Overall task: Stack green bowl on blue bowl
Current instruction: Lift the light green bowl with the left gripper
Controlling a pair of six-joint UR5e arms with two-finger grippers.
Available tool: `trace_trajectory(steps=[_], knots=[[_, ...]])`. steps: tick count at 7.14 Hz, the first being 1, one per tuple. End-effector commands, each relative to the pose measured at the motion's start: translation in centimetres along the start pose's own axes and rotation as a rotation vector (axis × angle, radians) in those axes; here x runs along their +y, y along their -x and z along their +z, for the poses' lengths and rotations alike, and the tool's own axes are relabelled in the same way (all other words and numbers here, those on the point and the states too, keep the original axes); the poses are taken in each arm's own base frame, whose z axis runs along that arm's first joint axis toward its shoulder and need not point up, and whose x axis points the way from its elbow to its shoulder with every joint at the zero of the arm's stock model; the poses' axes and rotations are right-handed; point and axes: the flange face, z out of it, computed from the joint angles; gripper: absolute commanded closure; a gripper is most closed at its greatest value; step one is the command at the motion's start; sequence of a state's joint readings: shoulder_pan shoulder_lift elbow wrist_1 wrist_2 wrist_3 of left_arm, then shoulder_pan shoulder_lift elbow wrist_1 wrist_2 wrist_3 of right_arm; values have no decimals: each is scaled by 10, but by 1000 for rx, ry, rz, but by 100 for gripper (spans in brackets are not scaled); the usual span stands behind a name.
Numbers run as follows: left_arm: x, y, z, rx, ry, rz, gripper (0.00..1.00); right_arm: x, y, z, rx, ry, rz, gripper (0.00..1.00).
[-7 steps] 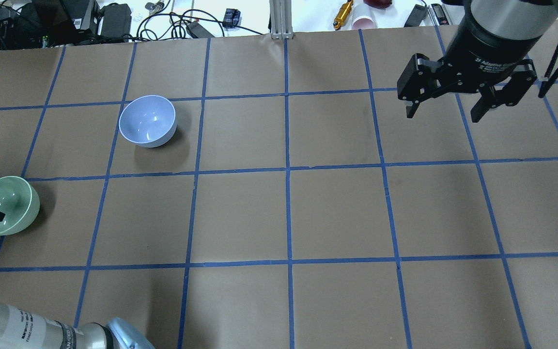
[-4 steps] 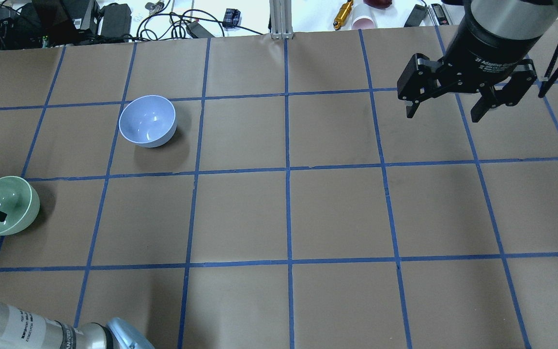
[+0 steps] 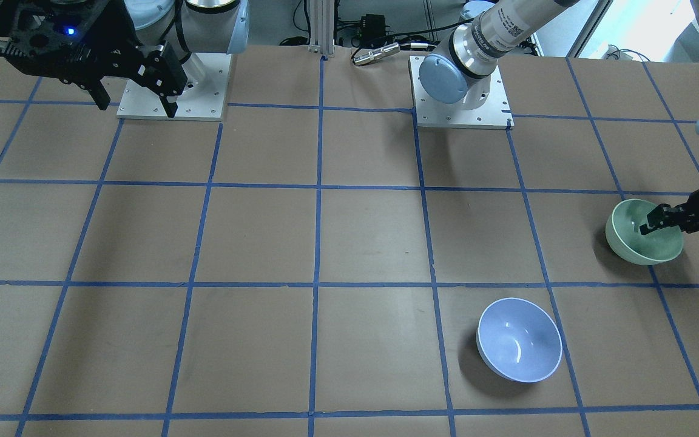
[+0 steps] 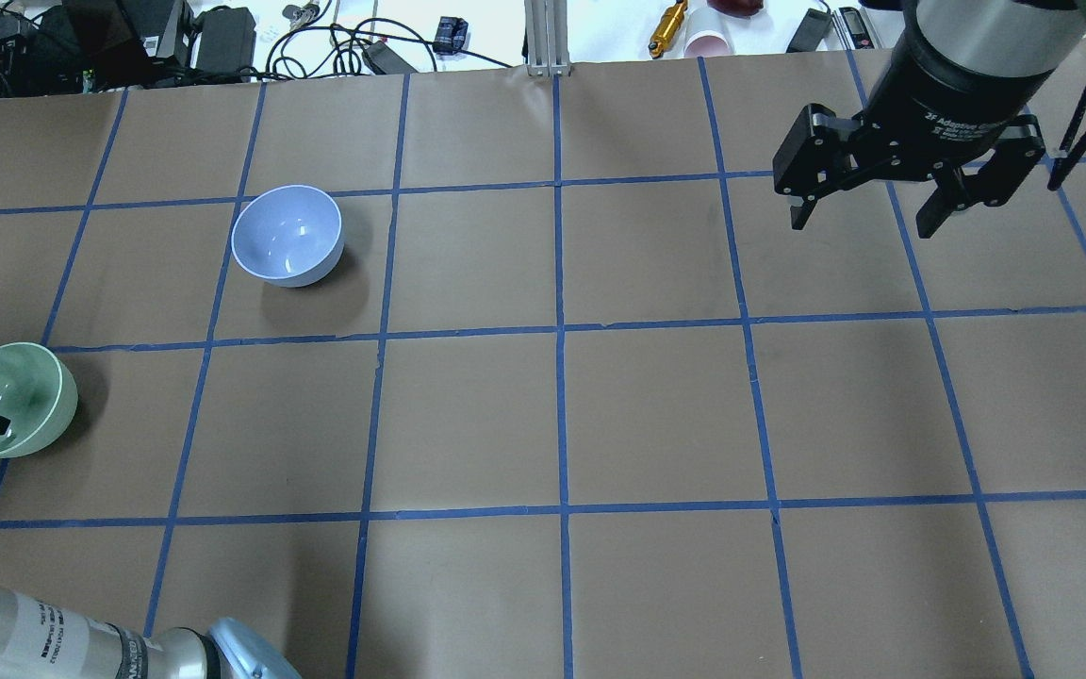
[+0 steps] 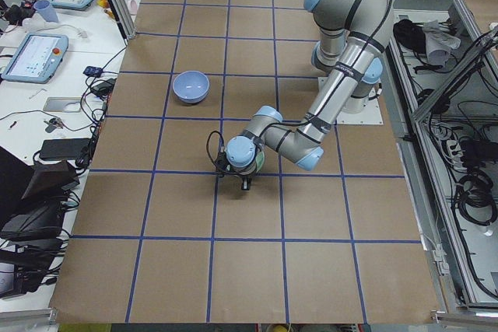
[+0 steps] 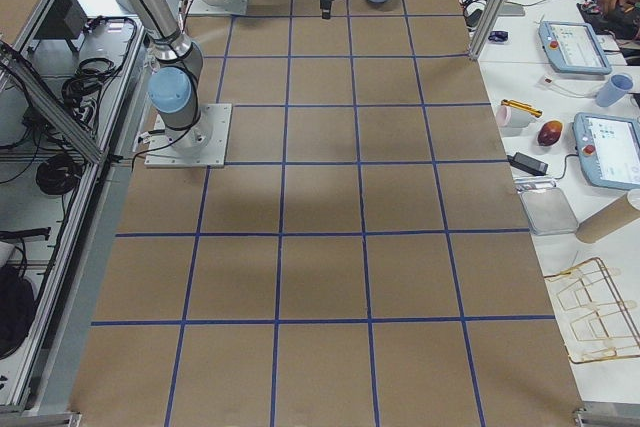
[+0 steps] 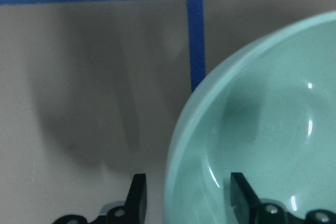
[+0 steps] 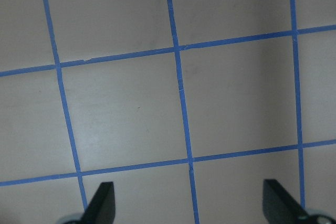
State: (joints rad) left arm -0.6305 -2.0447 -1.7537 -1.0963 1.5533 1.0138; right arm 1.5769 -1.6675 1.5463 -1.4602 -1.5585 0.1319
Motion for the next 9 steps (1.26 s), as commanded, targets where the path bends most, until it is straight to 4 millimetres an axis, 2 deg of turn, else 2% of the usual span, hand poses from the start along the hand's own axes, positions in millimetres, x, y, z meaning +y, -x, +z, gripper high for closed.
trace_trajectory(steps=[1,5,7,9], knots=[[0,0,0,-1,0,2,100,0,0,0,0,1,0,0],[-2,3,-3,-9,-5,-3,100,0,0,0,0,0,0,0],[-3,-3,-14,-17,-4,-43,100,0,0,0,0,0,0,0],[-1,-20,-30,36,-19,-73,100,0,0,0,0,0,0,0]])
